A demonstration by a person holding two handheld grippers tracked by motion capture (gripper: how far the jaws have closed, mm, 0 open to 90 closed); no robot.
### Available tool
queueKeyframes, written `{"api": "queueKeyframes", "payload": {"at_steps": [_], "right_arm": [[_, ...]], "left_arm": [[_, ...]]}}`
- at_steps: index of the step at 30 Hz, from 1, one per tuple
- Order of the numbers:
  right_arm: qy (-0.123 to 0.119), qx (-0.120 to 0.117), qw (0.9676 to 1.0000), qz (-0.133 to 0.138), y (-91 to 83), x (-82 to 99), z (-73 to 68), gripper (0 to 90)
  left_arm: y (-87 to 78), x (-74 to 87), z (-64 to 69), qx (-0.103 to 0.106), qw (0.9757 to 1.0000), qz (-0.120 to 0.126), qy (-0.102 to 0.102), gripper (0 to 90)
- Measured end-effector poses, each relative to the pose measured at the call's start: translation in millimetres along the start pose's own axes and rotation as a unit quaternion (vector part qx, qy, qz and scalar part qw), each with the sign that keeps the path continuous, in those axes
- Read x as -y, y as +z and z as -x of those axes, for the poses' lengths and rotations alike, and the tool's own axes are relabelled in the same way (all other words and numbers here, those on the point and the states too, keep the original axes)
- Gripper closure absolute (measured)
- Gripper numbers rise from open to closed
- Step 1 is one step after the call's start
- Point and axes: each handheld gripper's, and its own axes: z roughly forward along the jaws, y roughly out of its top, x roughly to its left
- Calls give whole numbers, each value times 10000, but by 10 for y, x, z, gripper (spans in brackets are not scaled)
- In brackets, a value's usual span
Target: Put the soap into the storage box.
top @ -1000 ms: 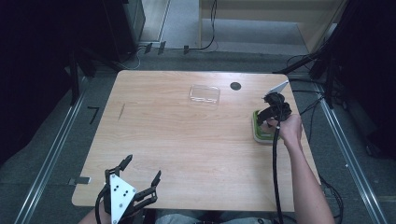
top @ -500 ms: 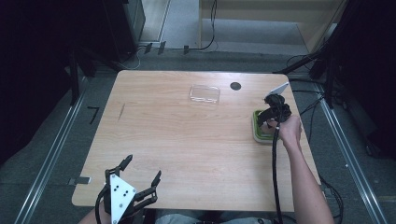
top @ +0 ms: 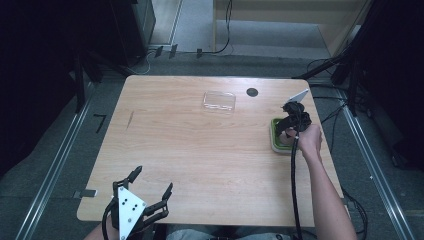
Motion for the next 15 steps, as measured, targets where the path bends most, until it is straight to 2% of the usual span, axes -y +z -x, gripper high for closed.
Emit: {"api": "queueKeyframes", "payload": {"at_steps": [15], "right_arm": [[11, 46, 10000, -82, 60, -8, -15, 341]], "left_arm": [[1, 2, -2, -4, 10000, 0, 1, 139]]}}
